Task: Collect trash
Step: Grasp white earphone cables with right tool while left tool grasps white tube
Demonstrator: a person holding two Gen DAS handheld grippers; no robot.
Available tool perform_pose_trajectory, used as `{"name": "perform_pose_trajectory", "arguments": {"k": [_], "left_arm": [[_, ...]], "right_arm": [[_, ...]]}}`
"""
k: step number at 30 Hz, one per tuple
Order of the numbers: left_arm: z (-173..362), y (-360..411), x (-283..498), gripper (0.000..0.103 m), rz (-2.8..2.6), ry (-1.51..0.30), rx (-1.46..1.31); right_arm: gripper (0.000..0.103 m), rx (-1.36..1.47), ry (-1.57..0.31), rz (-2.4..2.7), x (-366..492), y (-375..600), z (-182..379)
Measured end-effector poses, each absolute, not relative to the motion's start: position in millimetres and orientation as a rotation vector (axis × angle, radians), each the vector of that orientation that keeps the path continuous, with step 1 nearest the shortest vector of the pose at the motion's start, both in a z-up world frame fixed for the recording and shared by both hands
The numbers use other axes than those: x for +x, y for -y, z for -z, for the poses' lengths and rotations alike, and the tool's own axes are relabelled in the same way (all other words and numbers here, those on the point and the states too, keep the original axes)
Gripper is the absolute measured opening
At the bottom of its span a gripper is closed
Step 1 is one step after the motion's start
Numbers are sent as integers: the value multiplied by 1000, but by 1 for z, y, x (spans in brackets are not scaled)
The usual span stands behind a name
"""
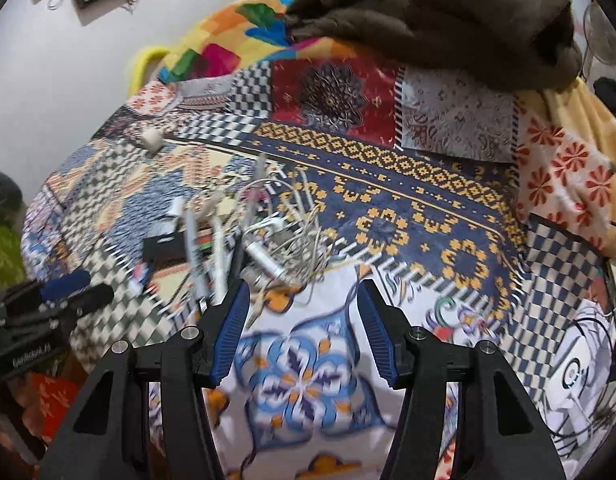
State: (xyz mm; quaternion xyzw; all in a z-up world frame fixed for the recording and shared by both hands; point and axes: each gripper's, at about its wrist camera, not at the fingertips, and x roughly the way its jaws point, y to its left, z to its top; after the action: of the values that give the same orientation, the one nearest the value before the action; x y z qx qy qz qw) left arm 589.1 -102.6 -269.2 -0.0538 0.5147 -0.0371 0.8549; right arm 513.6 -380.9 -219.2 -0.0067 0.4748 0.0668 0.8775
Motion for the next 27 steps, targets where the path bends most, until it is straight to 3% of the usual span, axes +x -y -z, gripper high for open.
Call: {"name": "perform_pose_trajectory", "arguments": {"k": [10,12,13,19,22,24,25,27], "left_arm": [[290,113,619,50,88,-1086,-33],[293,113,623,50,92,-1088,-29],[293,113,624,50,91,-1082,-25],[296,122,632,50,105,-1045,25],[296,124,635,41,113,-1026,33],[295,123,636,27,109,-1013,38],[295,121,636,27,115,-1015,24],[295,118,636,27,122,-1017,3]], "right_arm": [[53,11,-1014,-131,543,384,242],[68,5,-1005,-117,544,386,243],[71,-2,-1000,-105,545,386,244],[72,31,-976,-120,545,392,245],[71,15,-965,-129,544,390,246],[61,17,-963,-143,543,389,246],[56,24,-967,-160,543,389,245],[33,59,-987,-202,546,389,245]]}}
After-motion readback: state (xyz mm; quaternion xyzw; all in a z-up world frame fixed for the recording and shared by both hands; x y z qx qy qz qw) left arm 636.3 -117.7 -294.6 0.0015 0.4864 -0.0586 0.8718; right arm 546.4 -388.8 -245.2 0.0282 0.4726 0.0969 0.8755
